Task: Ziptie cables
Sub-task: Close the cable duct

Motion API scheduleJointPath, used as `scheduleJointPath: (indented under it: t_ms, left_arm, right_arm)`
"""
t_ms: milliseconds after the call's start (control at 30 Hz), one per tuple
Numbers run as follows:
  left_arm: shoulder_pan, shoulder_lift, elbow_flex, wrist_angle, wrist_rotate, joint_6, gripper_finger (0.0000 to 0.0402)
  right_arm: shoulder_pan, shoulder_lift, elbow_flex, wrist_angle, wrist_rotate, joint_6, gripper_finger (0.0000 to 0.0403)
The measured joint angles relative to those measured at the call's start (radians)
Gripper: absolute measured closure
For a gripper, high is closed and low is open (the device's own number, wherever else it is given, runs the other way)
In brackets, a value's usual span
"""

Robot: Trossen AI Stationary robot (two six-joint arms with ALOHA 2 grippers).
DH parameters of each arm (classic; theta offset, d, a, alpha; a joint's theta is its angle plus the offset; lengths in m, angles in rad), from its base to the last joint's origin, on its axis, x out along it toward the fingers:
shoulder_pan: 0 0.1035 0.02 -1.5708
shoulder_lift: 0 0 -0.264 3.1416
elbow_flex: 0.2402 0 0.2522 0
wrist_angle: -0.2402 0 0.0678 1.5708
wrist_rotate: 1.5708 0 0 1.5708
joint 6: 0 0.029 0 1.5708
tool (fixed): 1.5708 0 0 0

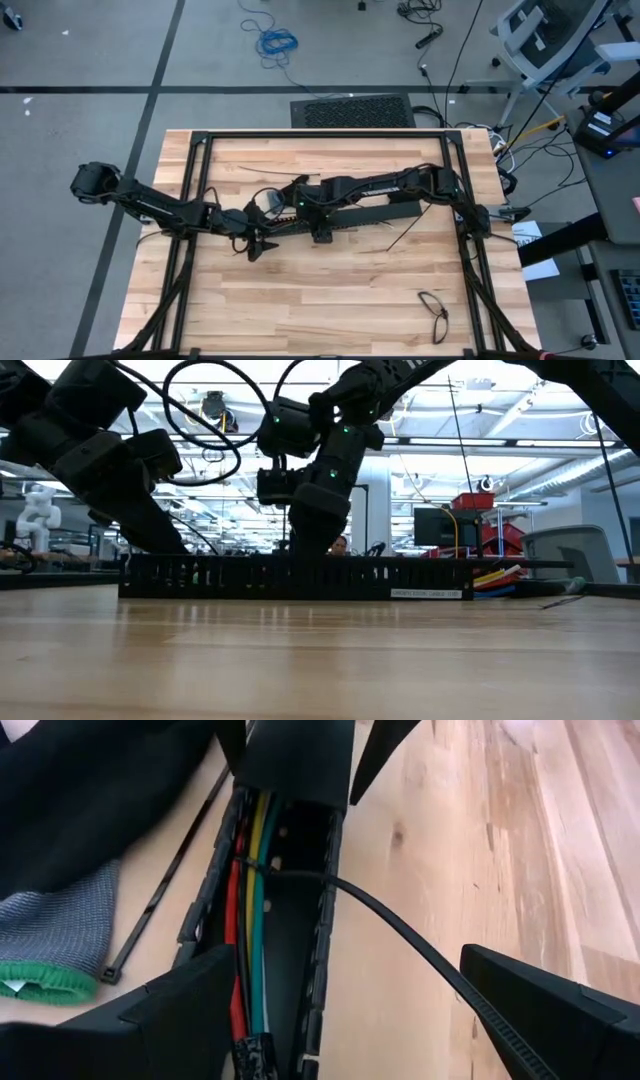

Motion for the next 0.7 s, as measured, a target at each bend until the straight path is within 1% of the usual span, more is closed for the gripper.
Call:
scheduleJointPath:
  t_ms: [133,333,467,700]
  left_arm:
    - [0.0,0.0,0.0,0.0,0.001,-0.003,0.0022]
    - [0.0,0.0,0.0,-0.025,0.011,-0.068,0.0022]
    - [0.0,0.0,0.0,-0.029,0.016,-0.071,0.0022]
    - [0.0,0.0,0.0,-0.025,0.015,-0.072,0.0022]
  right_arm:
    - [-0.003,0.0,0.048,-0.032,-0.002,0.013,0.006]
    - [-0.012,-0.005,0.145,-0.057,0.003,0.013,0.0058]
    - [-0.013,-0.005,0.147,-0.129,0.023,0.0,0.0057]
    - [0.006,-0.002,0.135,-0.097,0.017,0.013,0.0057]
